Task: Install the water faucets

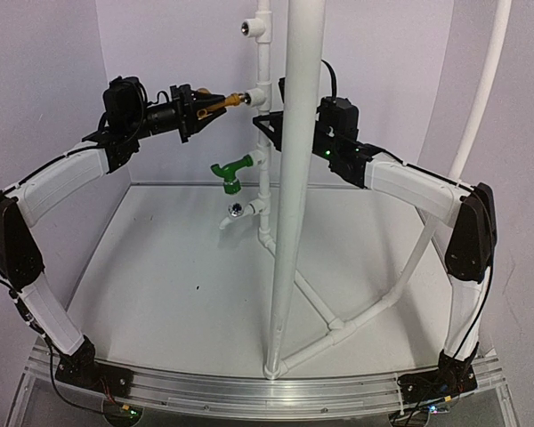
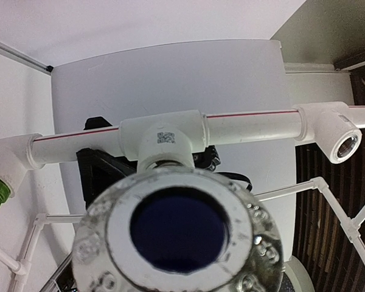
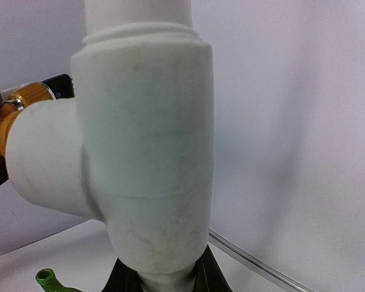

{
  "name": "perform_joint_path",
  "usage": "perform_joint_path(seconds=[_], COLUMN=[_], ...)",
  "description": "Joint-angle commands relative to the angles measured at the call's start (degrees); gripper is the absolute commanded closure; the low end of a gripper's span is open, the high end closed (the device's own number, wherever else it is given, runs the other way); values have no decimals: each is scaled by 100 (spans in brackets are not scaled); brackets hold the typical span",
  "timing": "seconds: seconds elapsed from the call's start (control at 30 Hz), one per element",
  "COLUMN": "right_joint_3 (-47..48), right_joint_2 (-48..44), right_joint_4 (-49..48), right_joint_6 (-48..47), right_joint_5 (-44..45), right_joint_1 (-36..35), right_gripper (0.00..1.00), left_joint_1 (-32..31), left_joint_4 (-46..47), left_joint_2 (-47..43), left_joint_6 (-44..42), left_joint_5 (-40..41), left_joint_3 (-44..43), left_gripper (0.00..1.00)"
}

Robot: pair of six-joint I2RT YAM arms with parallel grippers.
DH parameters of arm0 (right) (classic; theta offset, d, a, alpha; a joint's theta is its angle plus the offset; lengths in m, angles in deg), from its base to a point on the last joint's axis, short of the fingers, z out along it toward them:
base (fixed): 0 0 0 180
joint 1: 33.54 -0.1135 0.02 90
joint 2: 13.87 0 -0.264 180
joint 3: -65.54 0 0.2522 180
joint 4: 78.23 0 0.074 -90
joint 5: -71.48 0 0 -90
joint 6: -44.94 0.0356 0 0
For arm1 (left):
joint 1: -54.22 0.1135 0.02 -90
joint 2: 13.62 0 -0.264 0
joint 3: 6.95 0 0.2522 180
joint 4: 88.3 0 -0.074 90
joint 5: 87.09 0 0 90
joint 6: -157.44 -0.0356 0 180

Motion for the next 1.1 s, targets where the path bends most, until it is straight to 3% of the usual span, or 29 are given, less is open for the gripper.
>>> perform_joint_path(seconds=[0.0, 1.07], right_joint_3=[110, 86], right_joint_2=[-220, -304], right_joint_4=[320, 331], right_joint_6=[214, -4], right_joint_5=[-1071, -1290], right_joint_1=[-360, -361], right_gripper=[100, 100], left_joint_1=[-57, -194], left_joint_4=[-9, -116], left_joint_2=[8, 73], left_joint_6=[-129, -30], left_joint_5=[-108, 403], left_joint_3=[-526, -245], left_gripper=[100, 100])
